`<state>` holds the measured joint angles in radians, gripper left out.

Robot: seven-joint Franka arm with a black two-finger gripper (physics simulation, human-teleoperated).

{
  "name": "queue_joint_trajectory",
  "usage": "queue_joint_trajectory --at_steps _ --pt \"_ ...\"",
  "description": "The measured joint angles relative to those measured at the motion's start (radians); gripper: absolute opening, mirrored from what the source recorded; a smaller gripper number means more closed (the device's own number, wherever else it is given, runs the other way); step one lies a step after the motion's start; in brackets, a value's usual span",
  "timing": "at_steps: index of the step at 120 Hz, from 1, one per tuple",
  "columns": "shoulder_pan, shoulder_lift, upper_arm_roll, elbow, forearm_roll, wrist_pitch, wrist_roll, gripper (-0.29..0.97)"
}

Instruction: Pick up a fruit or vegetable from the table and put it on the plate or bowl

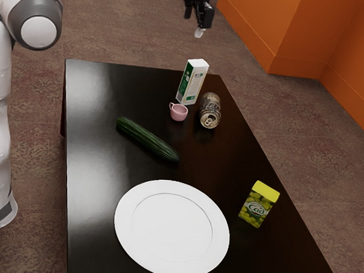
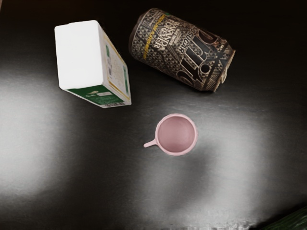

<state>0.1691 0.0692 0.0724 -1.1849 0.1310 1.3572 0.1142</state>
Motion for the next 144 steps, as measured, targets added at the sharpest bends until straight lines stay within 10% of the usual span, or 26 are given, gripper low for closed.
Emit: queue_joint_trajectory --at_steps 20,60,99,144 --pt "-0.298 0.023 -0.006 -0.003 0.007 -0.034 -0.010 0.68" --pt "-0.316 0.015 -0.022 -0.097 -0.026 -0.070 0.103 0.68" --pt "-0.290 -0.494 0.031 -0.963 0.000 0.274 0.366 0.68" --pt "-0.305 -0.656 0.095 -1.276 0.023 0.604 0.583 0.68"
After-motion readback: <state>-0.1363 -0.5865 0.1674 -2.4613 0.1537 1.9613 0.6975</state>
